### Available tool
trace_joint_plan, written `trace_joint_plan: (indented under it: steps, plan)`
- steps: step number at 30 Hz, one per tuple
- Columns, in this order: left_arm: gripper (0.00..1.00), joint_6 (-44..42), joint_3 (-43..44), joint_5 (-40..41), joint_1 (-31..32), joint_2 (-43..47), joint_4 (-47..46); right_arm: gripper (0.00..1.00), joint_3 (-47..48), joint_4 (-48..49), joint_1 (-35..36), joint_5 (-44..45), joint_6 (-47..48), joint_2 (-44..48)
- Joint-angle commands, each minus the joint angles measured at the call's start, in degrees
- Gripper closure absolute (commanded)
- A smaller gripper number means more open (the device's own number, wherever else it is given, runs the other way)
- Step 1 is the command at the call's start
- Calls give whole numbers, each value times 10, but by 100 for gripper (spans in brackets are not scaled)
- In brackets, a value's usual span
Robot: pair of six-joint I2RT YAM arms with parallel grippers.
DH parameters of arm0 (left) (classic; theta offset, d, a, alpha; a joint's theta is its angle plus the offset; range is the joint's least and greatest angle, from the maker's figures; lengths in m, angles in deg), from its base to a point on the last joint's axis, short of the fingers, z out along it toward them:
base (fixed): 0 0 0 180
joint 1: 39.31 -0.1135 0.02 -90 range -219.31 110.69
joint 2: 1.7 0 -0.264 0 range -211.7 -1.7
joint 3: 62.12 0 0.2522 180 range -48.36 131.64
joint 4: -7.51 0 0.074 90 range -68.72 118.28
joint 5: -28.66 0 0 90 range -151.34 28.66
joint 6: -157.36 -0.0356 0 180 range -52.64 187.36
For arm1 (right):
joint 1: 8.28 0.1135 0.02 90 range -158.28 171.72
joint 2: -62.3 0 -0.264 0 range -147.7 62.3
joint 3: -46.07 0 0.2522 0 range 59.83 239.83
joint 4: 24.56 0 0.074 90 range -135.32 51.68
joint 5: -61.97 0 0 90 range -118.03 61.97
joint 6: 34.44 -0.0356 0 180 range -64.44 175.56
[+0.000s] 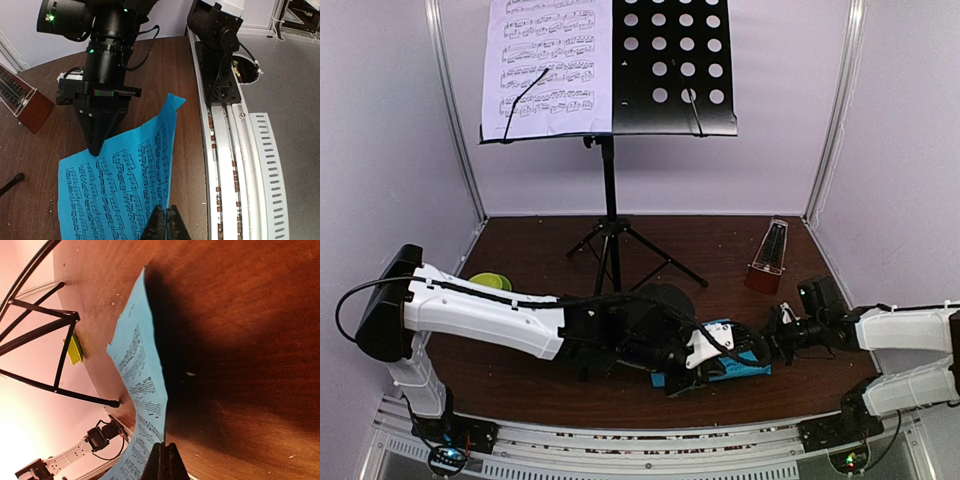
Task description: Set up the instrument practice props
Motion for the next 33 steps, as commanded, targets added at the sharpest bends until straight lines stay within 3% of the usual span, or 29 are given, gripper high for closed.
trace_joint_plan:
  steps: [1, 3, 6, 20, 22, 33]
  plan:
    - [86, -14, 7, 14, 0, 23, 12, 100, 34, -57, 3, 5, 71, 34]
    - [73, -10, 2, 19, -3, 32, 32, 100, 44, -80, 3, 4, 101, 50]
    - [63, 9, -30, 21, -11, 60, 30, 100, 53, -101, 2, 2, 132, 71]
    - [38, 47, -94, -5, -53, 127, 31, 100, 89, -137, 3, -16, 219, 102]
    - [26, 52, -102, -8, -58, 133, 26, 100, 99, -147, 3, -16, 230, 102]
    - [25, 51, -109, -1, -71, 144, 29, 100, 123, -159, 3, -29, 259, 99]
